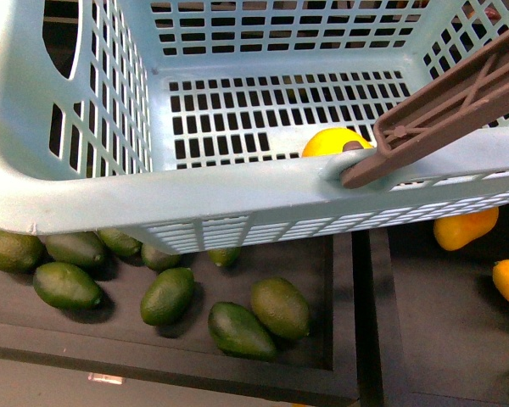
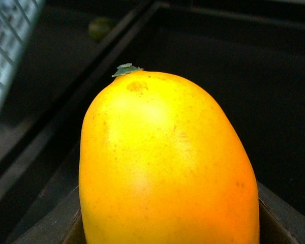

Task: Pick lemon and mango into basket

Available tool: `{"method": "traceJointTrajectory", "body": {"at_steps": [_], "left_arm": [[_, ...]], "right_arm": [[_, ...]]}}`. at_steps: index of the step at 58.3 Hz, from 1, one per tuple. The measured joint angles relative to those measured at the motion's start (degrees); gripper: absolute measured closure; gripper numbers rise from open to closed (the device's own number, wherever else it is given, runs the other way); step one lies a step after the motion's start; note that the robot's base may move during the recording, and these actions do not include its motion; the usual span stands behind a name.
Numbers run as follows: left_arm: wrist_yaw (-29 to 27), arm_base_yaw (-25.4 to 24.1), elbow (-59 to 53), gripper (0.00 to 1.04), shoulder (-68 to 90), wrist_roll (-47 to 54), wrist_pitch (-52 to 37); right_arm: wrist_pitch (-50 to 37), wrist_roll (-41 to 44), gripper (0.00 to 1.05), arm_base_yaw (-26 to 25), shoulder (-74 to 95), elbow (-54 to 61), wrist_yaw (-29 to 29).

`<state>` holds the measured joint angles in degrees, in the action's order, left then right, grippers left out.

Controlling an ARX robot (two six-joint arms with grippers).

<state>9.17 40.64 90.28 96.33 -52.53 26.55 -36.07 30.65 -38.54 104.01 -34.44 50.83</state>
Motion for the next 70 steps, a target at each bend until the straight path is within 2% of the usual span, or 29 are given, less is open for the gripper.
{"method": "traceJointTrajectory", "body": {"at_steps": [7,16,21,30,41,51,62,70], "left_arm": [[0.0,0.0,0.0,0.97,0.0,0.0,0.0],[0.02,0.0,0.0,0.97,0.0,-0.02,0.0],[-0.02,0.0,0.0,0.97,0.0,-0.02,0.0],[-0.04,0.0,0.0,0.97,0.0,0.0,0.0],[-0.04,0.0,0.0,0.97,0.0,0.0,0.0],[0.0,0.0,0.0,0.97,0.0,0.0,0.0],[-0.02,0.0,0.0,0.97,0.0,0.0,0.0],[-0.07,0.0,0.0,0.97,0.0,0.0,0.0]], "right_arm": [[-3.56,-8.46,0.43,1.01,-12.72,7.26,1.18],[-6.58,-19.54,0.43,4.5,-27.32,12.55,-1.9],[-6.56,-25.62,0.43,8.35,-35.41,13.14,-5.38],[-5.88,-31.12,0.43,17.16,-40.96,11.76,-13.9],[-5.97,-32.44,0.43,29.94,-37.48,7.89,-24.7],[-6.64,-33.4,0.43,39.56,-31.87,3.65,-31.93],[-6.49,-34.12,0.43,46.86,-26.8,-1.03,-38.71],[-5.44,-33.53,0.44,49.81,-22.84,-3.13,-43.45]]}}
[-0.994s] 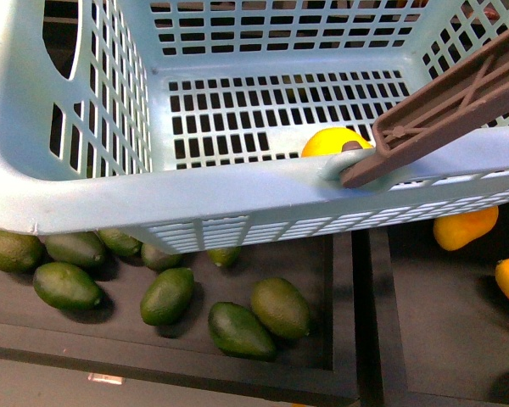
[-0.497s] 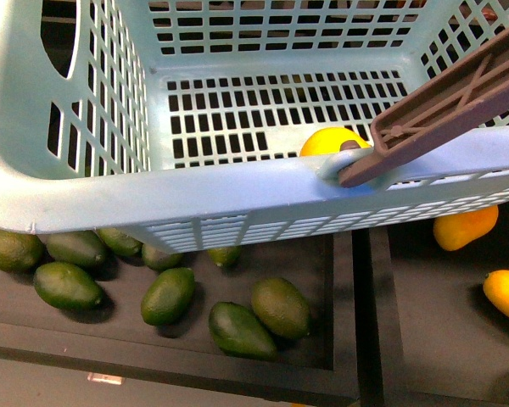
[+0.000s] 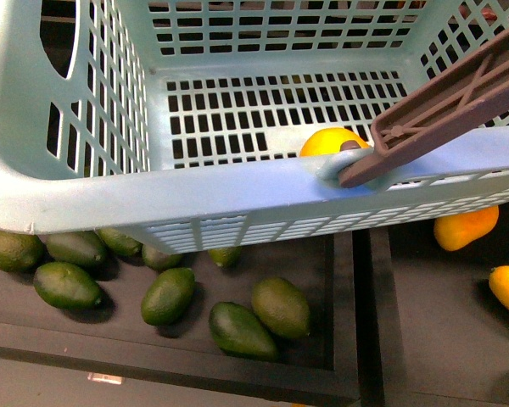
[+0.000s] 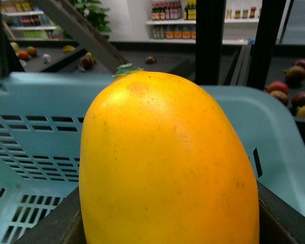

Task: Pick lemon and mango into basket

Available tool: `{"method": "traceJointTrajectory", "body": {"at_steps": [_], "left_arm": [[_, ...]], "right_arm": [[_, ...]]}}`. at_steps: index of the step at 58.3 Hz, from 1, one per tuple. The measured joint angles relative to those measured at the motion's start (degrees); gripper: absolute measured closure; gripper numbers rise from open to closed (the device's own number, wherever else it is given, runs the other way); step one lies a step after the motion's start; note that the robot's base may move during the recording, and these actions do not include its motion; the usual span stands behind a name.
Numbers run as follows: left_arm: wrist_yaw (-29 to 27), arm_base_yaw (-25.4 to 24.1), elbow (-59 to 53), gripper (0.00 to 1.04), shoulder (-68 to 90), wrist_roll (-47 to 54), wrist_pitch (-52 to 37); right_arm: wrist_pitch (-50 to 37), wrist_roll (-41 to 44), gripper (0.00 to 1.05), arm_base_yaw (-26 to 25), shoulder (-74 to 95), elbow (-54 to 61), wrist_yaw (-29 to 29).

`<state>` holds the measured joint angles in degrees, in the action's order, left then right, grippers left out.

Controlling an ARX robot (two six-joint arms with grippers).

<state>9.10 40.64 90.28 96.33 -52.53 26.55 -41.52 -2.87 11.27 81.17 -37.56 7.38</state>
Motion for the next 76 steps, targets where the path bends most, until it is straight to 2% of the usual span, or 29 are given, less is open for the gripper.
{"method": "traceJointTrajectory", "body": {"at_steps": [8,22,37,41,52,56,59,61,63,74,76], "left_arm": [[0.04,0.0,0.0,0.97,0.0,0.0,0.0],[0.04,0.0,0.0,0.97,0.0,0.0,0.0],[-0.13,0.0,-0.33,0.97,0.0,-0.15,0.07],[-0.26,0.0,-0.33,0.97,0.0,0.07,0.07],[0.09,0.02,-0.33,0.97,0.0,0.0,0.07],[0.13,0.0,-0.33,0.97,0.0,-0.04,0.07],[0.11,0.0,-0.33,0.97,0.0,-0.09,0.07],[0.07,0.02,-0.33,0.97,0.0,-0.04,0.07],[0.09,0.02,-0.33,0.97,0.0,0.0,0.04],[0.04,0.04,-0.33,0.97,0.0,-0.15,0.04],[-0.07,0.07,-0.33,0.97,0.0,-0.04,0.04]], "right_arm": [[0.5,0.39,0.42,1.01,2.45,-0.28,-1.84],[-0.22,-0.76,0.08,0.57,0.2,0.13,-4.07],[2.14,-2.4,0.09,-5.09,-12.15,7.41,-9.66],[5.29,-2.47,0.09,-6.21,-17.9,11.61,-12.55],[17.66,-4.52,0.09,-6.29,-35.23,22.03,-15.82],[19.19,-5.16,0.09,-6.23,-39.01,23.21,-16.31],[17.2,-3.98,0.13,-7.02,-40.17,23.78,-13.88],[14.88,-1.95,0.2,-8.81,-41.09,24.63,-9.62],[14.34,-0.85,0.25,-9.7,-41.64,25.22,-8.26],[14.71,1.62,0.55,-11.04,-45.66,29.42,-7.54],[15.1,1.92,0.63,-11.06,-46.86,30.12,-7.52]]}}
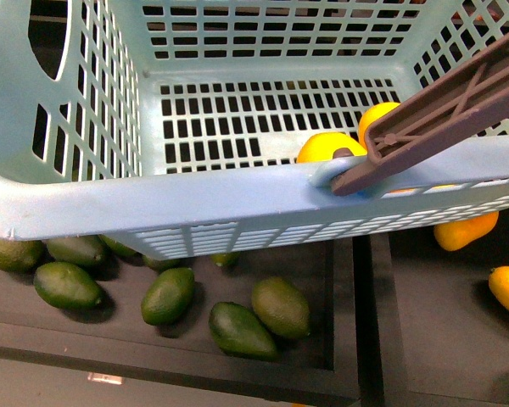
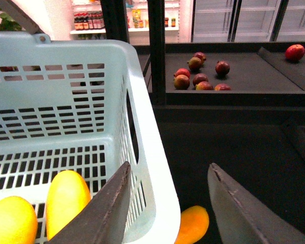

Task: Pick lemon and mango into basket

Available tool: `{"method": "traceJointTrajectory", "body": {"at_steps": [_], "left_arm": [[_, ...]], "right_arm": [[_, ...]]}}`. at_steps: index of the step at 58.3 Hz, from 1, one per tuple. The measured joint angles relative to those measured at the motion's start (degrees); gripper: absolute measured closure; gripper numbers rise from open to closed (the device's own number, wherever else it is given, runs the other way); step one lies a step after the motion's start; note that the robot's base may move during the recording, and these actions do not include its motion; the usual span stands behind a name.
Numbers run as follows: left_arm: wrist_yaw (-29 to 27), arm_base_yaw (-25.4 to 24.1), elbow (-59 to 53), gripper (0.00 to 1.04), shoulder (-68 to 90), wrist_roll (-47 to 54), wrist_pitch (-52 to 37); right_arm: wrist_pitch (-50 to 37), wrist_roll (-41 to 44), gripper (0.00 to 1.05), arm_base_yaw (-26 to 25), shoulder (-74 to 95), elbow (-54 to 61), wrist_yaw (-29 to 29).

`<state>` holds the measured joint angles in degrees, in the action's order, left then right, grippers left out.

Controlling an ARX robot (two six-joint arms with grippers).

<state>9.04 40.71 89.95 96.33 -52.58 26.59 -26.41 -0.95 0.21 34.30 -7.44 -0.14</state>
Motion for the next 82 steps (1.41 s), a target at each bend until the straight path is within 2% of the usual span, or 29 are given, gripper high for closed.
{"method": "traceJointTrajectory", "body": {"at_steps": [15,70,75,82], "left_arm": [[0.04,0.0,0.0,0.97,0.0,0.04,0.0],[-0.02,0.0,0.0,0.97,0.0,0.04,0.0],[0.02,0.0,0.0,0.97,0.0,0.04,0.0],[0.0,-0.04,0.0,0.97,0.0,0.04,0.0]], "right_arm": [[2.69,0.61,1.03,-0.02,-5.53,2.89,0.0],[16.0,0.76,1.03,-0.02,-23.91,6.4,0.02],[24.87,0.74,1.03,-0.02,-30.93,6.38,0.04],[26.23,0.76,1.03,-0.02,-33.77,6.4,0.02]]}}
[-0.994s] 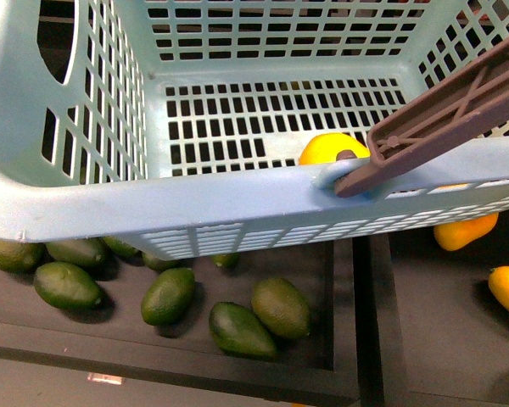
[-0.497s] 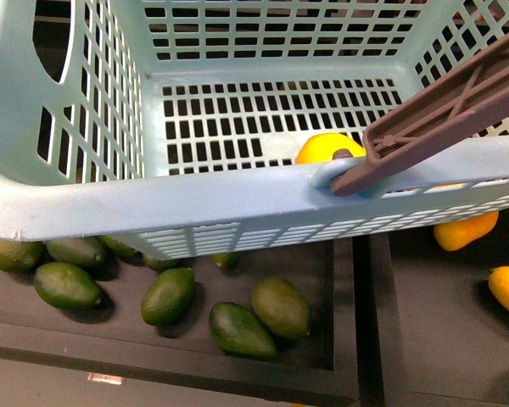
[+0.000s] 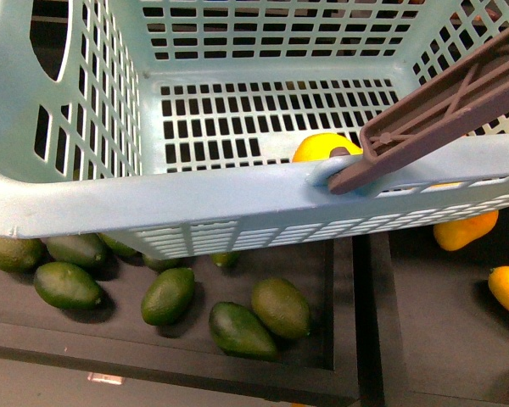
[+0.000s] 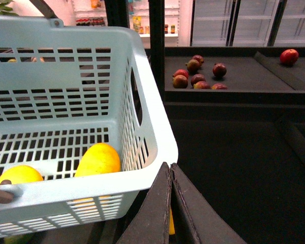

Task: Pick lemon and mango into basket

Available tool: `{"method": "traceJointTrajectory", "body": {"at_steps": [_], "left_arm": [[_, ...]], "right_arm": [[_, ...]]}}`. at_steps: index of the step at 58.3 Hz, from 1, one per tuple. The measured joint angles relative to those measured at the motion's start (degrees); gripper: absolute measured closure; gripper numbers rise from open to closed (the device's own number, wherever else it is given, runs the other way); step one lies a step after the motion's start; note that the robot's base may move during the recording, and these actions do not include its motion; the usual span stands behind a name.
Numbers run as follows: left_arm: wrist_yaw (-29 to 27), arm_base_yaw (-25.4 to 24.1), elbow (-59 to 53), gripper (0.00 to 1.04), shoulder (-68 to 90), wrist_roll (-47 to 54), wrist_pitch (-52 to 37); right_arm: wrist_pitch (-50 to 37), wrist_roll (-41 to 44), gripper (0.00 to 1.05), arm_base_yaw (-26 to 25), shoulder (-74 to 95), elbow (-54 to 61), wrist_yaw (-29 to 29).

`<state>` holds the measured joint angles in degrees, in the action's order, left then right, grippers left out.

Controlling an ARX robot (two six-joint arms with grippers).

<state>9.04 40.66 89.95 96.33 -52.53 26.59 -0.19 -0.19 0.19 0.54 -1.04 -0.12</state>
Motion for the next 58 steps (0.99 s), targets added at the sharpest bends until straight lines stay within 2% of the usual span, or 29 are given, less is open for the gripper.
{"method": "traceJointTrajectory", "body": {"at_steps": [28,58], "left_arm": [[0.02,0.0,0.0,0.97,0.0,-0.02,0.0],[0.02,0.0,0.0,0.97,0.0,0.0,0.0]], "right_arm": [[0.09,0.04,1.0,0.0,-0.15,0.0,0.02],[0.11,0.02,0.17,0.0,-0.15,-0.02,0.02]]}}
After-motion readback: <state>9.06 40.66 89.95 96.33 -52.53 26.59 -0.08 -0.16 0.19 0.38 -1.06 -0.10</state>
